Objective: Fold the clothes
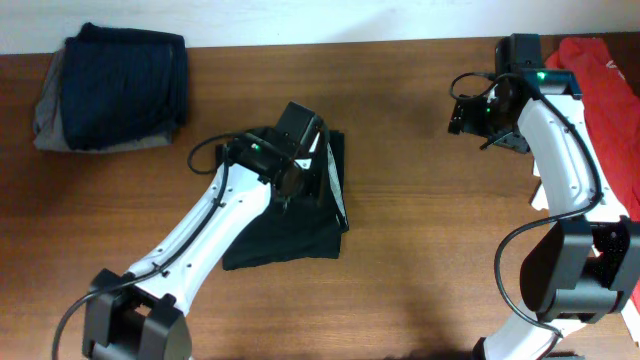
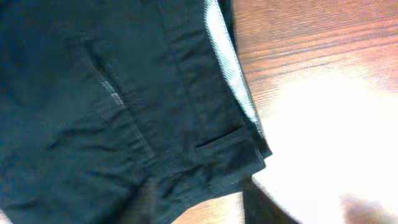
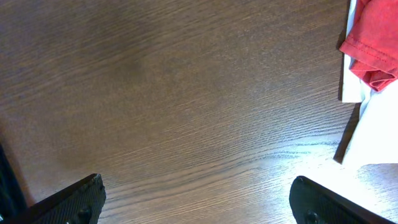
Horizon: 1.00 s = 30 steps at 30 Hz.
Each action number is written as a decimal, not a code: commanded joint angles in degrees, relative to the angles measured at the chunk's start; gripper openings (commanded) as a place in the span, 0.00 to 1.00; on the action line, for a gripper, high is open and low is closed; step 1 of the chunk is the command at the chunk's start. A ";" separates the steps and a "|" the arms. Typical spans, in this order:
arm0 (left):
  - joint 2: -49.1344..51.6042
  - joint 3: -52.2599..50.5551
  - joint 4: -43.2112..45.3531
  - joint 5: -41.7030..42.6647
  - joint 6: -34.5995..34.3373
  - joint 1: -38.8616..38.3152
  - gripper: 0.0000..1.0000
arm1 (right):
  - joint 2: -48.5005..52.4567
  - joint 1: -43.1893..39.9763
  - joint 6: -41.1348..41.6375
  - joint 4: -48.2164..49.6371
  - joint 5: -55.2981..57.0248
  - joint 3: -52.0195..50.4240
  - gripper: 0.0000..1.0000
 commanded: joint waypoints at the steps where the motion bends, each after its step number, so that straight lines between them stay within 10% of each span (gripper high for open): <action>1: 5.62 -4.15 2.23 9.73 0.07 -0.28 0.15 | -0.59 0.11 0.04 0.00 0.72 0.79 0.99; 3: 10.29 -5.66 3.87 13.42 0.07 -0.79 0.01 | -0.59 0.11 0.07 0.00 0.74 0.79 0.98; 15: 13.70 -3.37 5.01 14.03 -1.46 -10.23 0.01 | -0.59 0.11 0.07 0.00 0.74 0.79 0.98; 21: 2.82 -0.61 11.91 -4.92 -2.97 -4.81 0.10 | -0.59 0.11 0.04 0.00 0.74 0.79 0.98; 30: 18.43 -0.79 26.82 -2.27 -2.97 -2.36 0.15 | -0.59 0.11 0.07 0.00 0.74 0.79 0.98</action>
